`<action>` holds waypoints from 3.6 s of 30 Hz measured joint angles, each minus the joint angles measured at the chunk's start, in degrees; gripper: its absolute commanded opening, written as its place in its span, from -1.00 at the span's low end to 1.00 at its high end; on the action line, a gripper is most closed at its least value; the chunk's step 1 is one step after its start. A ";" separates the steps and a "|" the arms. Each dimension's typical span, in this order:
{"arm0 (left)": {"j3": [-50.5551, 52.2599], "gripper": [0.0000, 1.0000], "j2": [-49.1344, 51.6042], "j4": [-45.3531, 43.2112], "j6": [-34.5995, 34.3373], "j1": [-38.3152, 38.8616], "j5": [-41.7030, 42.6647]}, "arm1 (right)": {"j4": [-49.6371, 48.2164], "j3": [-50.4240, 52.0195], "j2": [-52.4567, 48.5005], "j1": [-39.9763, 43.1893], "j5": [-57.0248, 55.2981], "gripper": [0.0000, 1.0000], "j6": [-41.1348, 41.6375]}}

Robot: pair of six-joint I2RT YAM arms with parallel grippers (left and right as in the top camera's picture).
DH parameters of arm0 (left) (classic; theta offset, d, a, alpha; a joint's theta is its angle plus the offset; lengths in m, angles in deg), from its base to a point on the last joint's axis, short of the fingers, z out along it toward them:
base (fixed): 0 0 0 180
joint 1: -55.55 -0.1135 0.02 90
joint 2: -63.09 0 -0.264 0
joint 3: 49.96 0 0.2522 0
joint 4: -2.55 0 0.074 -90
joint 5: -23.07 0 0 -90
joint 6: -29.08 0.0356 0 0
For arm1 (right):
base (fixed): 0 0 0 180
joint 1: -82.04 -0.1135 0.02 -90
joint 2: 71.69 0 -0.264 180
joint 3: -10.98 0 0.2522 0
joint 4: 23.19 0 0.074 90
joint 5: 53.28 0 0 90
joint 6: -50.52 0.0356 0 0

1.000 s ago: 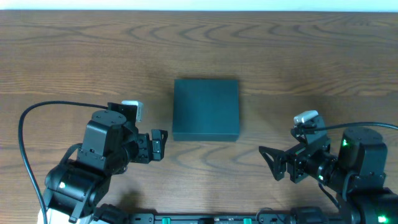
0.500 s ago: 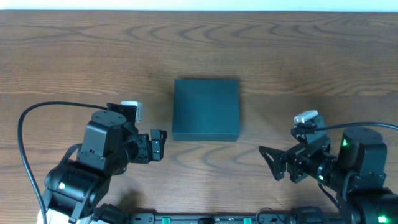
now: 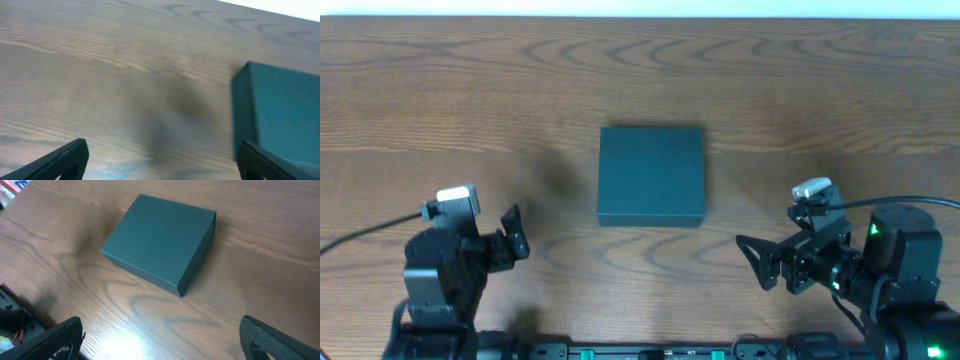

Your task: Pack container

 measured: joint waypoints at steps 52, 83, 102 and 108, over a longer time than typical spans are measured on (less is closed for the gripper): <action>28.85 0.91 -25.90 -1.64 4.83 -1.62 -3.06 | 0.07 0.20 0.00 0.00 0.00 0.99 0.02; 28.87 0.91 -25.90 -1.66 4.85 -1.62 -3.06 | -20.44 41.57 34.38 -1.16 -14.12 0.99 0.35; 28.87 0.91 -25.90 -1.66 4.85 -1.62 -3.06 | -20.94 47.04 38.88 -1.16 -15.45 0.98 3.72; 28.87 0.91 -25.90 -1.66 4.85 -1.62 -3.06 | -20.94 47.04 38.88 -1.16 -15.45 0.98 3.74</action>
